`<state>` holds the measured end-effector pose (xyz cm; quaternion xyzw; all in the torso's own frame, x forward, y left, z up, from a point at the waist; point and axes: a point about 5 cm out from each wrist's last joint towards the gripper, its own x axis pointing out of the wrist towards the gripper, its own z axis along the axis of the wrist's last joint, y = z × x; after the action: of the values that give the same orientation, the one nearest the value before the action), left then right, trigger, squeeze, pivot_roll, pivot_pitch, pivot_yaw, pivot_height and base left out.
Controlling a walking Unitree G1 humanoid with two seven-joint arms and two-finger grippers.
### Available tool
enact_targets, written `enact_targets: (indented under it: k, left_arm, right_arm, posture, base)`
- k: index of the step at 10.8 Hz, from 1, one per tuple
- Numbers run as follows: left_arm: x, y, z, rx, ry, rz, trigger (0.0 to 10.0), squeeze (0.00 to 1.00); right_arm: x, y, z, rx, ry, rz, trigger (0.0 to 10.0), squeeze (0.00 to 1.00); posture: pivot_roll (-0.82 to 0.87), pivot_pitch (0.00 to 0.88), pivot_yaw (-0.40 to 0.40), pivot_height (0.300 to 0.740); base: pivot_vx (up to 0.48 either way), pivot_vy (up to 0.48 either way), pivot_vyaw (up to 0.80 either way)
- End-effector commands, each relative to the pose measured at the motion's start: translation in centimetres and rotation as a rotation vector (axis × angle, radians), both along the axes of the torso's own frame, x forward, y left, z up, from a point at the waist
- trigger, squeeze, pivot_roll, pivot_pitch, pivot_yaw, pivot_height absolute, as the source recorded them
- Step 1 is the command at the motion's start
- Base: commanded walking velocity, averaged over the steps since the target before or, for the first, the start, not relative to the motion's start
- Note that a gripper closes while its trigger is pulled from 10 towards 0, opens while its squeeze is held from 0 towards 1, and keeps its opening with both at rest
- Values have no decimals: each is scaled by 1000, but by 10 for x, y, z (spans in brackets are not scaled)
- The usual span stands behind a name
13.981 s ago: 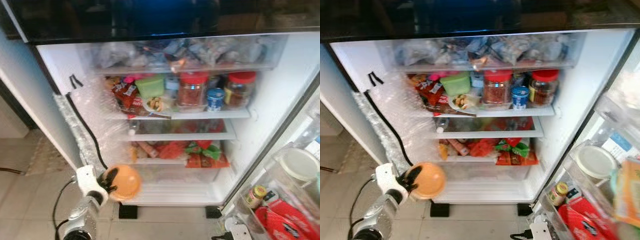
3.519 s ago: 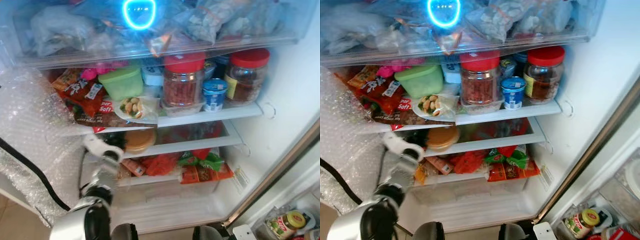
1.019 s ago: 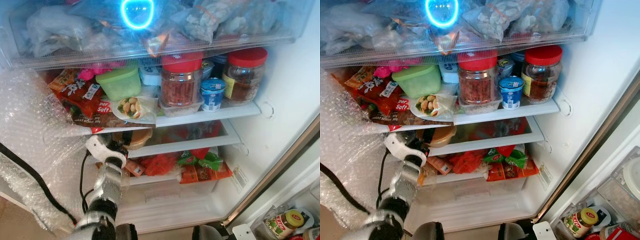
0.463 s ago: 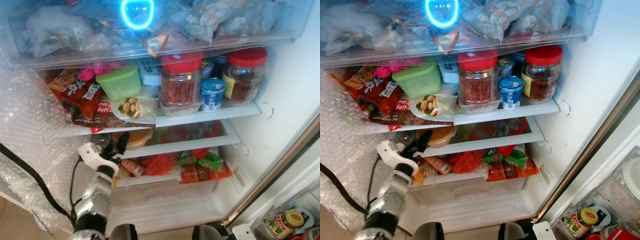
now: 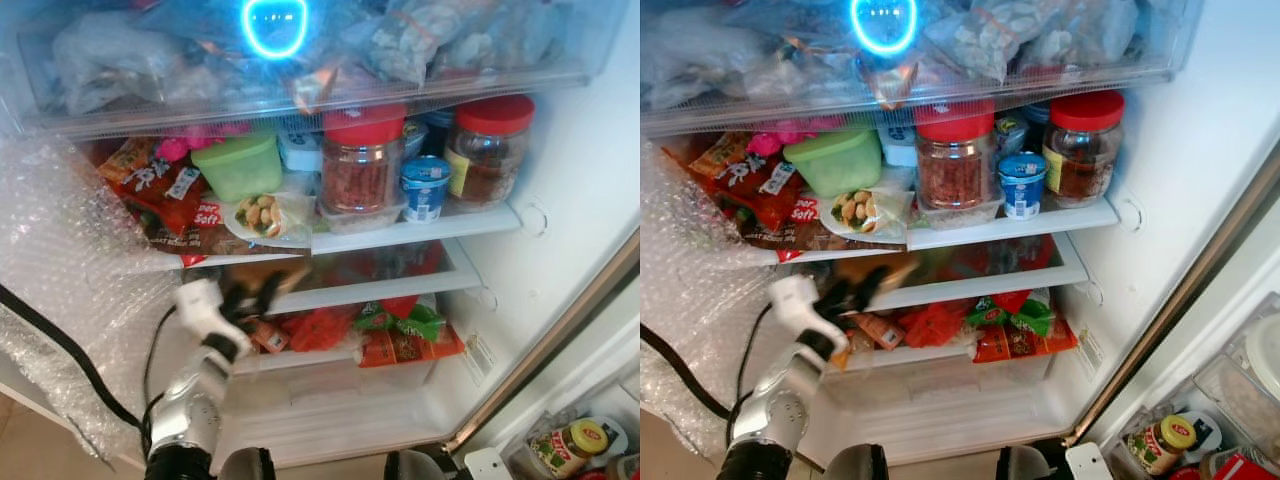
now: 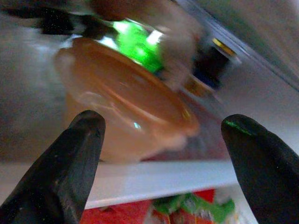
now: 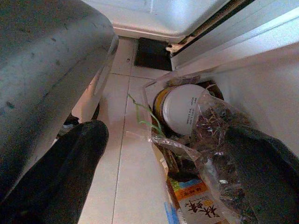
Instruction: Restocking fridge
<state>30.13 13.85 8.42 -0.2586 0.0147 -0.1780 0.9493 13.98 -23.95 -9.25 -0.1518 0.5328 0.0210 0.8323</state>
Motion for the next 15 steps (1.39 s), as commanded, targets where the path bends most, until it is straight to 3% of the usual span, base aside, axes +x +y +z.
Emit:
enact_targets:
  k: [1, 6, 8, 10, 11, 13, 15]
  left_arm:
    - [-4, 0, 1, 64, -7, -38, 10000, 0]
    - [-11, 1, -3, 239, 18, -96, 10000, 0]
    - [-13, 2, -11, 484, -17, -111, 10000, 0]
    - [-21, 7, -15, 617, -33, -77, 10000, 0]
    - [-26, 17, -13, 702, -57, 53, 10000, 0]
    - [-34, 23, -17, 723, -61, 138, 10000, 0]
    - [-34, 21, -18, 692, -51, 154, 10000, 0]
  right_arm:
    - [6, 9, 0, 25, -23, 20, 10000, 0]
    - [6, 9, 0, 27, -25, 21, 10000, 0]
    - [7, 10, 0, 27, -25, 20, 10000, 0]
    - [6, 10, 0, 28, -24, 19, 10000, 0]
    - [5, 11, 0, 30, -22, 19, 10000, 0]
    - [4, 11, -1, 32, -20, 20, 10000, 0]
    - [4, 11, -1, 36, -16, 23, 10000, 0]
  posture:
    - [-79, 0, 51, 622]
    - [-75, 0, 51, 622]
    - [-75, 0, 52, 622]
    - [-71, 0, 58, 622]
    - [-75, 0, 62, 622]
    - [-69, 0, 61, 622]
    - [-70, 0, 64, 622]
  base:
    - [0, 0, 0]
    - [0, 0, 0]
    - [0, 0, 0]
    - [0, 0, 0]
    - [0, 0, 0]
    - [0, 0, 0]
    - [0, 0, 0]
